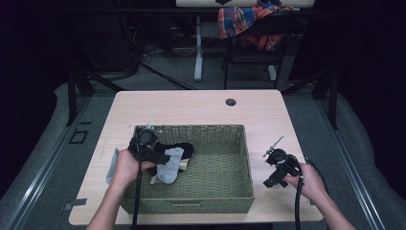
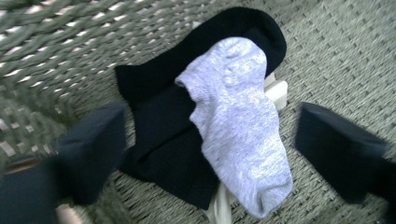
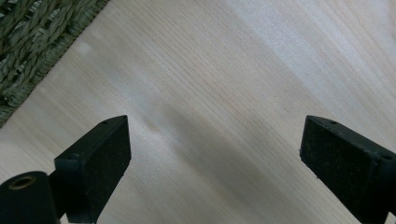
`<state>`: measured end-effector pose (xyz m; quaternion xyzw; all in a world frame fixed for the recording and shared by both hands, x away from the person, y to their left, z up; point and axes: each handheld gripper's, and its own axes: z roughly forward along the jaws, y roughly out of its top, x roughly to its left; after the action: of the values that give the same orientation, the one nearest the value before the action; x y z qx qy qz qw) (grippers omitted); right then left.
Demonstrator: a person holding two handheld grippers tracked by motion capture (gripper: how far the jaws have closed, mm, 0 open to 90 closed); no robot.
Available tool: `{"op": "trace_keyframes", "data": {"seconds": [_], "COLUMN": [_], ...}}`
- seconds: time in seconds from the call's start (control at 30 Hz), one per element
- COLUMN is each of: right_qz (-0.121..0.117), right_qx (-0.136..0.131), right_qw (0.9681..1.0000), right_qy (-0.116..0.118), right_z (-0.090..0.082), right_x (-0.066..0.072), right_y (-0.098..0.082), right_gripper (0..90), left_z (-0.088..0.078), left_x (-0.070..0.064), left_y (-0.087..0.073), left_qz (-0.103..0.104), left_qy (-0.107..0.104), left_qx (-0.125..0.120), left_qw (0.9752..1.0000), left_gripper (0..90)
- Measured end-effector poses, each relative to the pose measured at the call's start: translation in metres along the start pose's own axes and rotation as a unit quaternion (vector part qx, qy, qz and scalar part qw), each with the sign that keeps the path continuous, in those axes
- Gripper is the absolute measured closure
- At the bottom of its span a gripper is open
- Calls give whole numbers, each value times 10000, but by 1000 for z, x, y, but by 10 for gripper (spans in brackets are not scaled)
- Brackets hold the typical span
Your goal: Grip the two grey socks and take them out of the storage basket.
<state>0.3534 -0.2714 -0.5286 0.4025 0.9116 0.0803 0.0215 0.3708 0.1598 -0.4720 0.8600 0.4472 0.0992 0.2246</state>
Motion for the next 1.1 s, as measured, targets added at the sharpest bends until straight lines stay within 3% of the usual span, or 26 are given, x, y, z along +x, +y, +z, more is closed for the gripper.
{"op": "trace_keyframes", "data": {"seconds": [0.1, 0.23, 0.33, 0.47, 0.6, 0.73, 1.0, 1.03, 1.1], "right_qz": [-9, -12, -6, -12, -11, -37, -9, -109, 1], "right_qx": [0, -10, -8, -7, 5, 27, 13, 117, -13], "right_qw": [10000, 10000, 10000, 10000, 10000, 10000, 10000, 9999, 10000], "right_qy": [15, -10, -10, -8, -13, -16, -35, -27, 8], "right_z": [0, -1, -1, -1, -1, -1, 0, -2, 0], "right_x": [0, 1, 1, 2, 1, 1, 1, 0, 1], "right_y": [0, 0, 0, 0, 0, 1, 0, 1, 0], "right_gripper": [84, 84, 84, 84, 84, 84, 84, 84, 84], "left_z": [10, 20, 29, 38, 40, 37, 16, 12, 6], "left_x": [-3, -6, -8, -9, -9, -12, -17, -17, -17], "left_y": [0, 2, 4, 3, 2, 2, 3, 2, 3], "left_qz": [145, 196, 204, 134, 189, 277, 440, 450, 462], "left_qy": [-74, -119, -26, 21, -111, -187, -290, -307, -327], "left_qx": [216, 430, 620, 800, 884, 841, 576, 498, 429], "left_qw": [9996, 9988, 9979, 9967, 9958, 9959, 9969, 9973, 9975], "left_gripper": [185, 375, 462, 495, 641, 795, 846, 846, 846]}}
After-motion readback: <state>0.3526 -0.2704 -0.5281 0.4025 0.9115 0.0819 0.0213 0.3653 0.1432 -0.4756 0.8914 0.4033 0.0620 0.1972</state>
